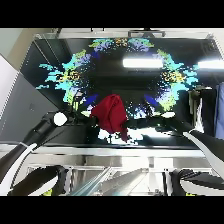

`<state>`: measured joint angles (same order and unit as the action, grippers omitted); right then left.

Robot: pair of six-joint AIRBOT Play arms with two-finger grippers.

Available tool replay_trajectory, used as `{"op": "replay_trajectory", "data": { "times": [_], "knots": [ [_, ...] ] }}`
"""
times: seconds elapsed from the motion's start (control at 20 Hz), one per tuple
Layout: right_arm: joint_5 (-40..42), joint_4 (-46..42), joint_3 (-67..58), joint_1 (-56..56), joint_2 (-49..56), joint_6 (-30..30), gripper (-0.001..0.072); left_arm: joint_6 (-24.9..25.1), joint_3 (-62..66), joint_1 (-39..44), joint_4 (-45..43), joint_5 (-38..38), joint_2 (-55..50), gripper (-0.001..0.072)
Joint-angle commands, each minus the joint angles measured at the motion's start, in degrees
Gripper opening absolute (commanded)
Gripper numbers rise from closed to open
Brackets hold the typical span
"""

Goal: Fold the shirts.

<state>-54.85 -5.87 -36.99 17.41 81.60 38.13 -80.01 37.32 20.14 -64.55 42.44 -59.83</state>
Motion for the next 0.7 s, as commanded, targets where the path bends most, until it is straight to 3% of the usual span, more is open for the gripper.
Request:
{"op": "replay_trajectory", "data": {
  "times": [0.0,0.35,0.5,0.65],
  "knots": [
    [-7.69,3.52,-2.84,-3.32,-4.09,-2.97,0.0014,0.09,-0.02,-4.94,0.09,1.11,4.72,0.0703],
    [-8.46,0.94,-7.63,-19.04,-27.19,4.96,0.0014,0.11,-0.02,-9.20,2.58,1.25,7.91,0.0703],
    [-8.63,-7.96,-7.61,-27.58,-30.80,9.33,0.0014,1.79,-0.02,-7.43,7.67,0.42,3.63,0.0702],
    [-8.68,-19.30,-7.58,-31.58,-30.47,13.84,0.0014,6.58,0.00,-1.97,15.23,-1.51,-1.42,0.0702]
  ]
}}
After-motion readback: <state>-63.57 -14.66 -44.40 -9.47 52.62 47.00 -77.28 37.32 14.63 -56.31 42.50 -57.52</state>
